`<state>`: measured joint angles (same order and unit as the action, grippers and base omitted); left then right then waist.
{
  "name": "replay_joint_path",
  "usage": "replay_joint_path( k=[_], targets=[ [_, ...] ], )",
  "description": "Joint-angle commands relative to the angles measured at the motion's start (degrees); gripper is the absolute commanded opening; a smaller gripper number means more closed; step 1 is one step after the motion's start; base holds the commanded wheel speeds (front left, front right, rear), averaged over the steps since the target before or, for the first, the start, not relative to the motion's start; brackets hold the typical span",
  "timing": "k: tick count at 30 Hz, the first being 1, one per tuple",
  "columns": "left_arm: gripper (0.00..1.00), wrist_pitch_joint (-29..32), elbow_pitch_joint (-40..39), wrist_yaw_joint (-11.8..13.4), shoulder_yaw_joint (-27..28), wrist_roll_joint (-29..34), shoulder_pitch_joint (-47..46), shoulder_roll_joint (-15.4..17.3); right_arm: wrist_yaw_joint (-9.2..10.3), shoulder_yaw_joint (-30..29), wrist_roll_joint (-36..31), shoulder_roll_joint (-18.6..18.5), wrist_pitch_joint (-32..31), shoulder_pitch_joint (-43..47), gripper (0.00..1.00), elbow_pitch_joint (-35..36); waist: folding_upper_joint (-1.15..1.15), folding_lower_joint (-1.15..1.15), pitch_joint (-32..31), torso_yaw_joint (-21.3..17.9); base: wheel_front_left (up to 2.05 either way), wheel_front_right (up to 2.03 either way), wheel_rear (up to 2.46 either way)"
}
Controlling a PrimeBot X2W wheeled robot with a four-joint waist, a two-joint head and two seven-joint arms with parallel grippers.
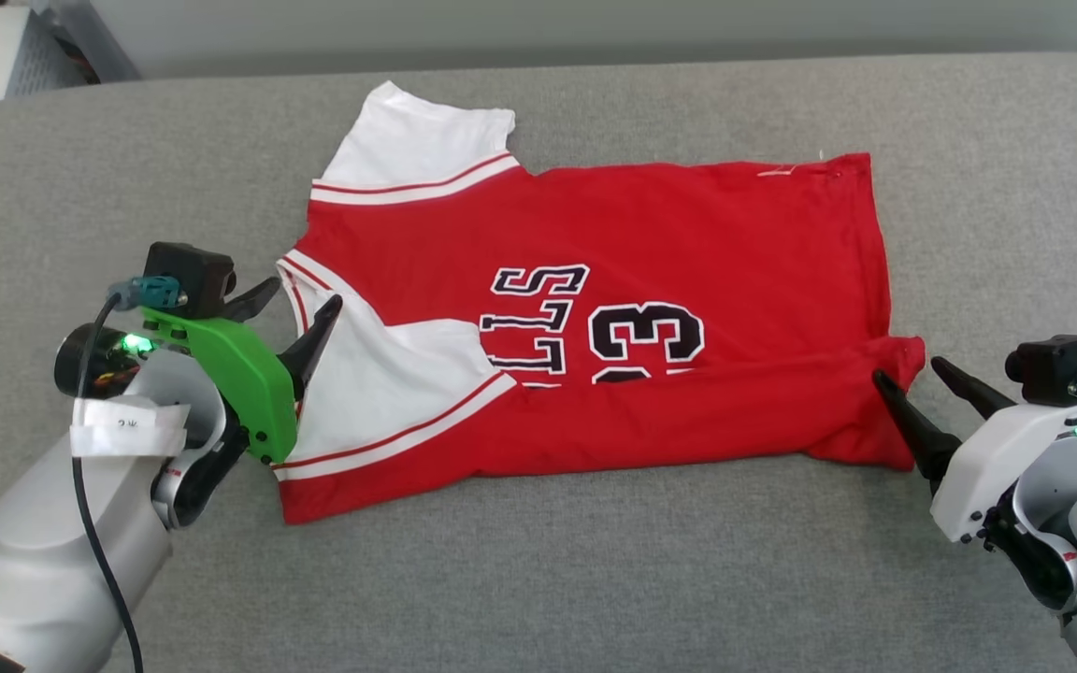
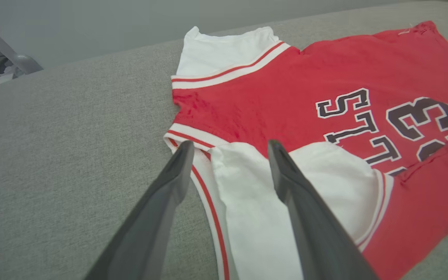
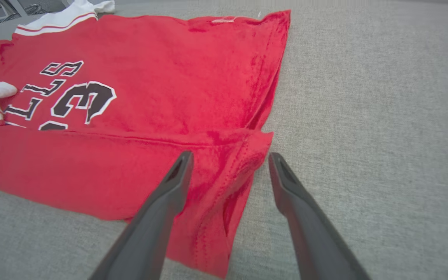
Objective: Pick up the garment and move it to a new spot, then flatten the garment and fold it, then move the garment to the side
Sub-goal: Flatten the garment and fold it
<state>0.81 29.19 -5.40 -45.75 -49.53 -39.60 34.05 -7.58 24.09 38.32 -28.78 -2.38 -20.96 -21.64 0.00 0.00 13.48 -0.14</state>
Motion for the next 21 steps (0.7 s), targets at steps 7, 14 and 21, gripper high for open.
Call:
replay_joint_path(
  k=[7,14,21],
  targets=[
    [1.00,-4.2,-4.1,5.6,3.0,-4.0,6.9,-1.7,0.09,-4.1,-3.2,-1.2,-6.5,3.9,1.00,5.3,0.00,0.00,-6.2,1.3,0.00,0.00,0.00],
    [1.00,0.8,-17.2,14.9,2.9,-6.9,16.2,0.7,0.09,-11.5,-6.0,0.7,-17.5,10.8,1.00,14.7,0.00,0.00,-7.7,2.0,0.00,0.00,0.00],
    [1.00,7.8,-29.4,23.9,0.9,-7.0,22.6,5.2,0.09,-19.5,-10.6,5.7,-29.7,17.4,1.00,24.5,0.00,0.00,-6.4,1.9,0.00,0.00,0.00]
  ],
)
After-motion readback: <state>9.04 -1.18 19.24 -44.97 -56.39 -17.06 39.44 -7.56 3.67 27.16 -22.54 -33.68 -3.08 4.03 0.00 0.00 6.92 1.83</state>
